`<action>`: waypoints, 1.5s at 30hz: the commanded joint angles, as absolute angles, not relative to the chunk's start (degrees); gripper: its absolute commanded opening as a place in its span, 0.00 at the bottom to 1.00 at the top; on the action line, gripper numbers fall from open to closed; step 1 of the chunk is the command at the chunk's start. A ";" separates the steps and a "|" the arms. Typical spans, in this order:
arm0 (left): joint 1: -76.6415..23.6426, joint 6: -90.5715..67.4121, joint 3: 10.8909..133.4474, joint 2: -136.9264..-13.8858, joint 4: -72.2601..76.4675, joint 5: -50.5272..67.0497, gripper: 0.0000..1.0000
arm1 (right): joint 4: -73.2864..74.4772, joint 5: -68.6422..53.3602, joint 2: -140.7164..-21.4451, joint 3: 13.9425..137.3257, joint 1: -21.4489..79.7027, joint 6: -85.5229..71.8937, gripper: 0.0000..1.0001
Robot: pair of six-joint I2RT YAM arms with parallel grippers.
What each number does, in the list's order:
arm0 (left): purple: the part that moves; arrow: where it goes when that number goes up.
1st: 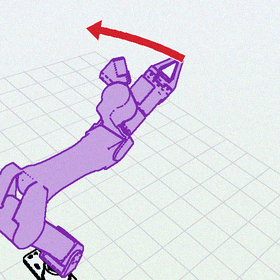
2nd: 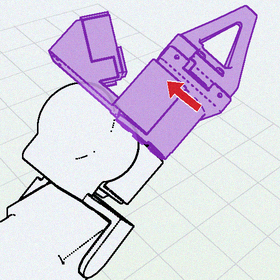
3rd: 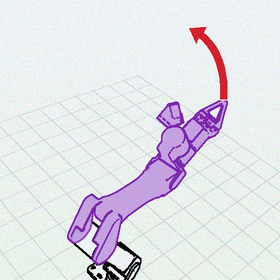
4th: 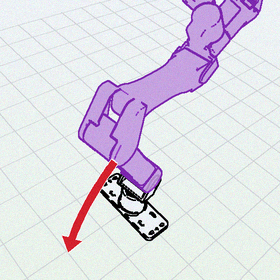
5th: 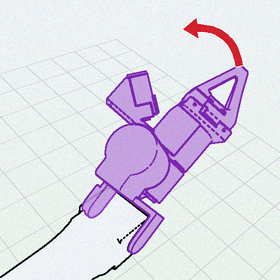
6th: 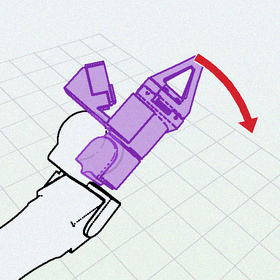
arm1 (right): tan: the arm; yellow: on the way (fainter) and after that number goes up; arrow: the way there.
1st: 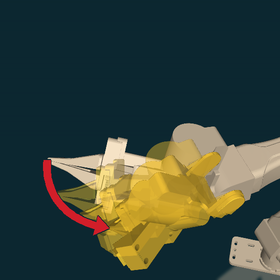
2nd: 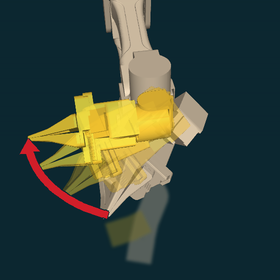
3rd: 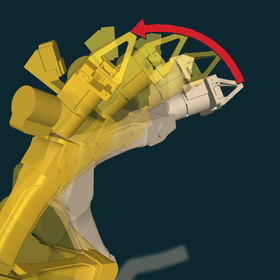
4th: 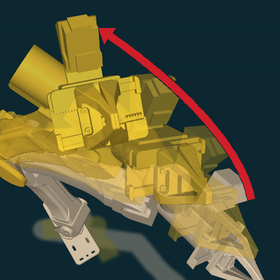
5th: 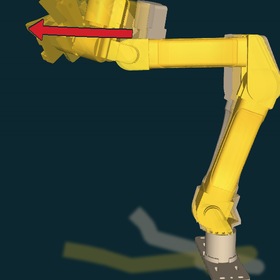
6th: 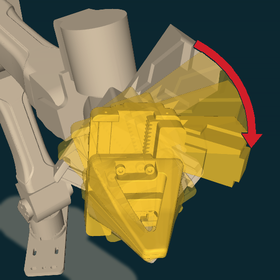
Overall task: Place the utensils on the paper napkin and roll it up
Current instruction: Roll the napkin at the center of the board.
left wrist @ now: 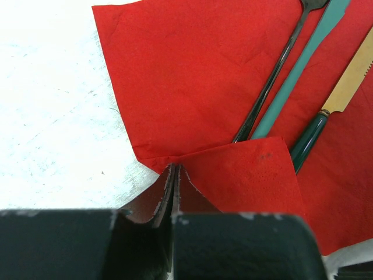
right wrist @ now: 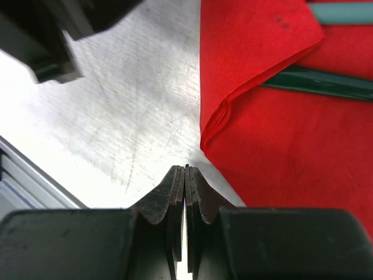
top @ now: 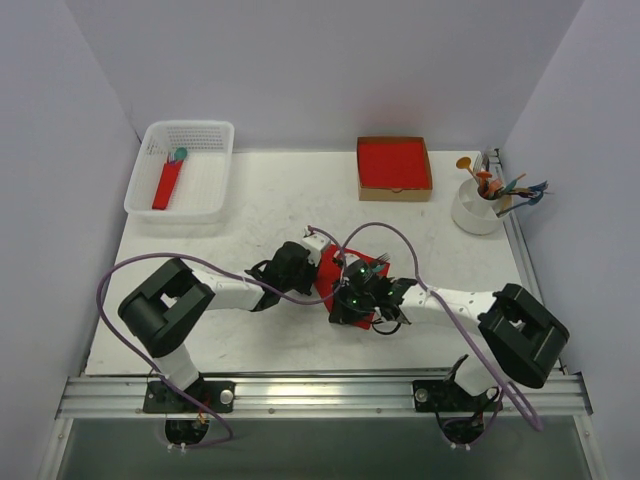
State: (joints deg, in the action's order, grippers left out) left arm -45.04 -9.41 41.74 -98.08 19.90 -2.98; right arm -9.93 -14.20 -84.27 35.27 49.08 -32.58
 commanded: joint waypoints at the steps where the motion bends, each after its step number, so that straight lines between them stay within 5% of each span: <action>1: -45.35 -9.41 43.07 -98.88 18.10 -3.17 0.02 | -5.98 -11.69 -80.86 39.10 48.34 -32.08 0.00; 22: -45.70 -9.05 43.07 -98.52 18.02 -3.34 0.02 | -8.79 -13.80 -92.99 45.53 45.35 -27.77 0.00; 45: -45.70 -8.96 43.59 -99.05 17.32 -3.95 0.02 | -9.93 -14.50 -87.28 36.65 46.58 -31.02 0.00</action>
